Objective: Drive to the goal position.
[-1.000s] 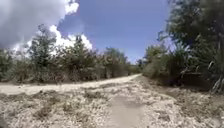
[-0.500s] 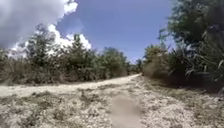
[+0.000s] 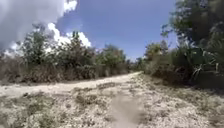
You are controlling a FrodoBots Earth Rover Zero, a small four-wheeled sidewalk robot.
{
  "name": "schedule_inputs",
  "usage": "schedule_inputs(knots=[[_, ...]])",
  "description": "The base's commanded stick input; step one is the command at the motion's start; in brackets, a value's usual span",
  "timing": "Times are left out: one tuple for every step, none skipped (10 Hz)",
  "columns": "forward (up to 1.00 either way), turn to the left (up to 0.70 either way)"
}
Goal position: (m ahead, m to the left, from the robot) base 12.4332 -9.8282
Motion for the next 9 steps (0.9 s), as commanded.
schedule_inputs(knots=[[0.5,-0.5],[0.5,-0.21],[0.5,0.0],[0.5,0.0],[0.5,0.0],[0.5,0.0],[0.5,0.0],[0.5,0.0],[0.5,0.0]])
